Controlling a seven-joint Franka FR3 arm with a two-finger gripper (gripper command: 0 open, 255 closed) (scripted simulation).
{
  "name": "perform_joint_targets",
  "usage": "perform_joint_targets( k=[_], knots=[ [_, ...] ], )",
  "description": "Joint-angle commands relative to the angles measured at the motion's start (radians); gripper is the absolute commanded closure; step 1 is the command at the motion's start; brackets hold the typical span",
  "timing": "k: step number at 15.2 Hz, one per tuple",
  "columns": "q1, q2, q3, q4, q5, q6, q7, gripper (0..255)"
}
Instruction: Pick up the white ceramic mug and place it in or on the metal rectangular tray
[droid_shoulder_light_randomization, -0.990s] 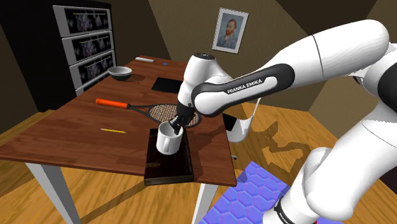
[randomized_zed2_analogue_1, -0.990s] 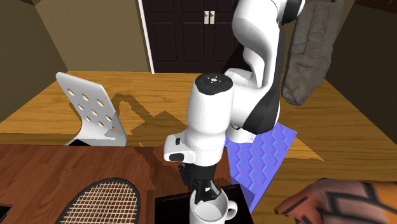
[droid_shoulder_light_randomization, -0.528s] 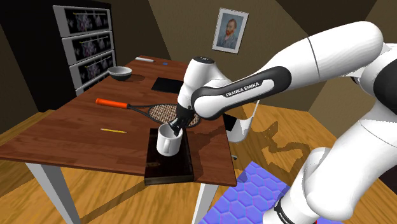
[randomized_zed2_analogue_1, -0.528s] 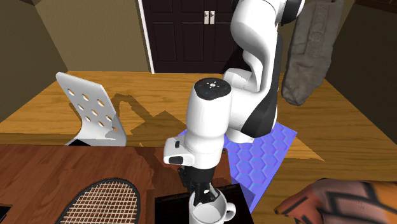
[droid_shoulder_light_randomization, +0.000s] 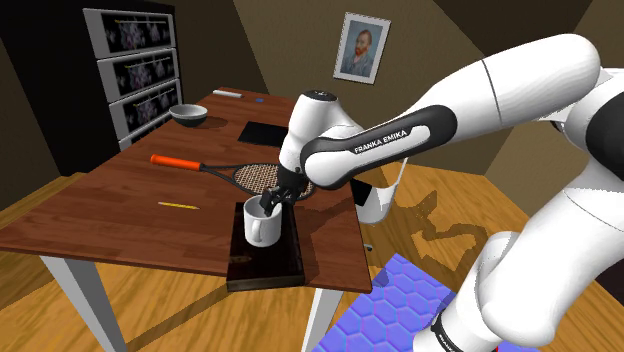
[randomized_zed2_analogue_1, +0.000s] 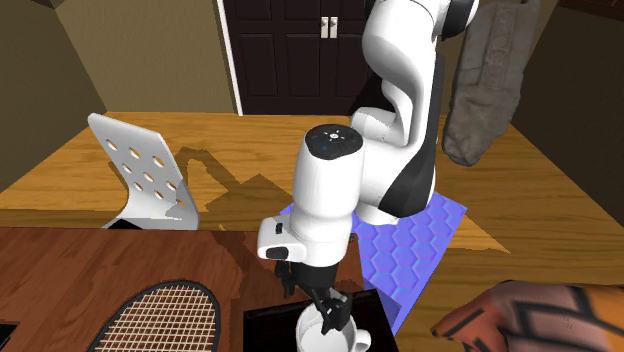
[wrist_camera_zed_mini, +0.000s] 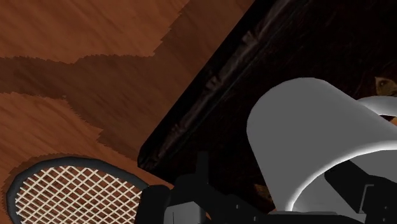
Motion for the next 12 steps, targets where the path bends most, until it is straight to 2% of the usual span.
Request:
perform_joint_targets(
  k=[1, 4, 12],
  knots=[
    [0.002, -0.025, 0.0, 0.009, 0.006, -0.034, -0.003, 0],
    [0.004, -0.089, -0.004, 0.041, 0.018, -0.129, -0.012, 0],
    [0.004, -0.089, -0.004, 0.041, 0.018, -0.129, -0.012, 0]
  ],
)
